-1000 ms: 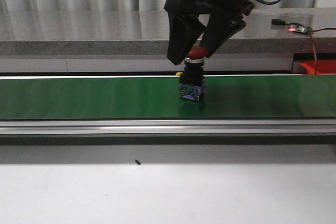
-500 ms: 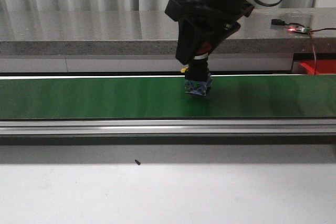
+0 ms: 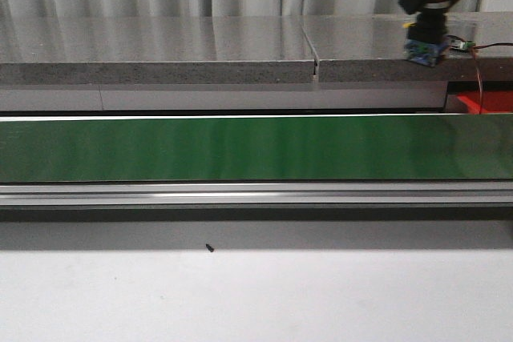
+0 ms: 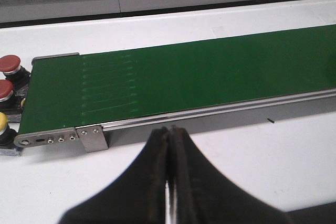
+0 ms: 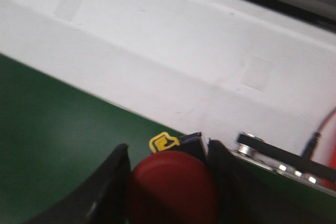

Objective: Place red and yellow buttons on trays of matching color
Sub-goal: 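Lift the red button into the red tray and open the right gripper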

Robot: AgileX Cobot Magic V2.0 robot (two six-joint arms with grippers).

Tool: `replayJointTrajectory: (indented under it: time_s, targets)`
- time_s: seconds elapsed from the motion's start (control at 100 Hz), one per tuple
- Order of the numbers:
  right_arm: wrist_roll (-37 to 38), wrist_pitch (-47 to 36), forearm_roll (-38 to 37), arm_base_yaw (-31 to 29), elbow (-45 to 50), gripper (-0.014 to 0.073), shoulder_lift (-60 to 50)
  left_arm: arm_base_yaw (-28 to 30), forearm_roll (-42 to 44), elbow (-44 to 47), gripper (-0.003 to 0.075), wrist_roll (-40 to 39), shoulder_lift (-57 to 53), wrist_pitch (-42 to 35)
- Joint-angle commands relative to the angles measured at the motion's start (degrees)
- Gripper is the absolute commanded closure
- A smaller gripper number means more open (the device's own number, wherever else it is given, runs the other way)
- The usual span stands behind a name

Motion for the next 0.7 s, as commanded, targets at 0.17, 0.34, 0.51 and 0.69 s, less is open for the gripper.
replayJointTrajectory:
  time_s: [0.17, 0.34, 0.51, 0.69]
  targets:
    - [3.8, -1.7, 0.6, -14.1, -1.8, 0.0315, -2.9, -0.5, -0.6, -1.5, 0.0739, 0.1, 0.6, -3.9]
    - [4.6, -1.7, 0.6, -21.3, -1.7, 0.0315, -1.7, -0.5, -0.6, -1.5, 0.0738, 0.1, 0.6, -3.9]
    - [5.6, -4.2, 0.9, -25.7, -1.6, 0.0315, -0.4, -0.5, -0.6, -1.5, 0.0739, 0.1, 0.6, -3.9]
    - [5.7, -5.8, 1.6, -26.6, -1.6, 0.0315, 2.8, -0.5, -0.6, -1.5, 0.0739, 0.1, 0.6, -3.9]
